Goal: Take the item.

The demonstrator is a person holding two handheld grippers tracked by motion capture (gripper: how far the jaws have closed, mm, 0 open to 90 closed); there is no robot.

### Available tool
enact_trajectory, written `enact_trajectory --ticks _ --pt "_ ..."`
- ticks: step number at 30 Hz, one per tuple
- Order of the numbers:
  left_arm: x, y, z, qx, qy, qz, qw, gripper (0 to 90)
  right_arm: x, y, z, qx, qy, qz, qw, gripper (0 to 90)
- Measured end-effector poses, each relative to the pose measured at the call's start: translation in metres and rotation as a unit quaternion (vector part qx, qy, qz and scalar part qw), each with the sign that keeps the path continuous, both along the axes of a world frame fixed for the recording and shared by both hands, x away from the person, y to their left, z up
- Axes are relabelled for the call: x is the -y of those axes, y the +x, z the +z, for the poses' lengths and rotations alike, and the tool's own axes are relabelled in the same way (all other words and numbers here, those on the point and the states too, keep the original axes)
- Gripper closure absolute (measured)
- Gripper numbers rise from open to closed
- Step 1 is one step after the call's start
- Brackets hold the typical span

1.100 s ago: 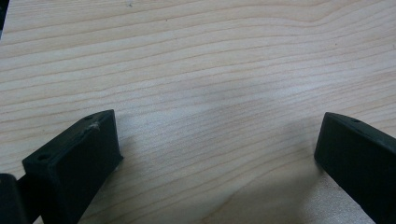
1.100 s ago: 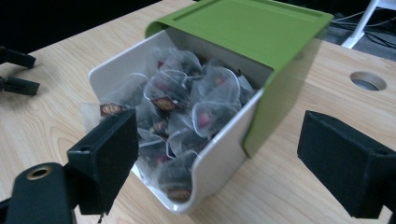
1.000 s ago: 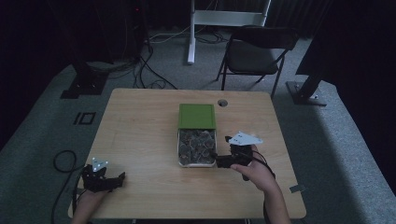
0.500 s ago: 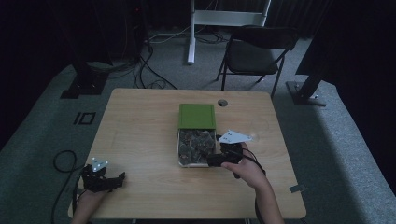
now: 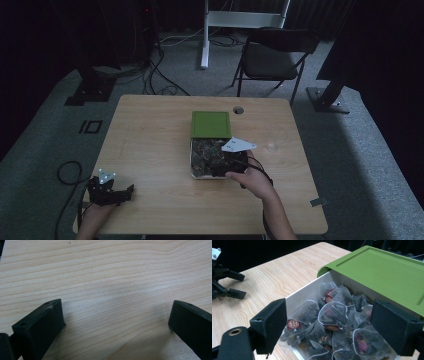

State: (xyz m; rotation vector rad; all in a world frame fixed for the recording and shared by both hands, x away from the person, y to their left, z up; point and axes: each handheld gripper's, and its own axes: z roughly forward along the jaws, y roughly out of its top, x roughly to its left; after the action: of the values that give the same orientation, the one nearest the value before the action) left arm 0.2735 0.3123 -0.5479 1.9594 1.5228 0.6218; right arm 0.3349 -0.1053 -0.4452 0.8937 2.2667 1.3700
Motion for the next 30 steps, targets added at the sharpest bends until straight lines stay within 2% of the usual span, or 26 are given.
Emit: enact_trajectory --ticks 4,11,14,23,30 --pt "0.0 0.0 0.0 0.0 -0.001 0.0 1.0 0.5 -0.006 0.001 -0.002 0.002 -0.007 0.001 1.0 18.8" --pt "0.0 0.0 0.0 0.0 0.0 -0.001 1.0 0.5 -0.015 0.005 -0.007 0.006 -0.027 -0.024 0.9993 33.2" --pt "0.0 0.0 0.0 0.0 0.0 0.0 1.0 0.5 -0.018 0.007 -0.01 0.002 -0.021 -0.038 0.9991 35.6" --pt "0.0 0.0 0.0 0.0 -0.001 0.0 1.0 0.5 -0.025 0.008 -0.019 0.009 -0.047 -0.063 0.9969 44.7" --pt "0.0 0.0 0.0 0.0 0.0 0.0 1.0 0.5 -0.03 0.007 -0.024 -0.003 -0.058 -0.075 0.9955 51.4"
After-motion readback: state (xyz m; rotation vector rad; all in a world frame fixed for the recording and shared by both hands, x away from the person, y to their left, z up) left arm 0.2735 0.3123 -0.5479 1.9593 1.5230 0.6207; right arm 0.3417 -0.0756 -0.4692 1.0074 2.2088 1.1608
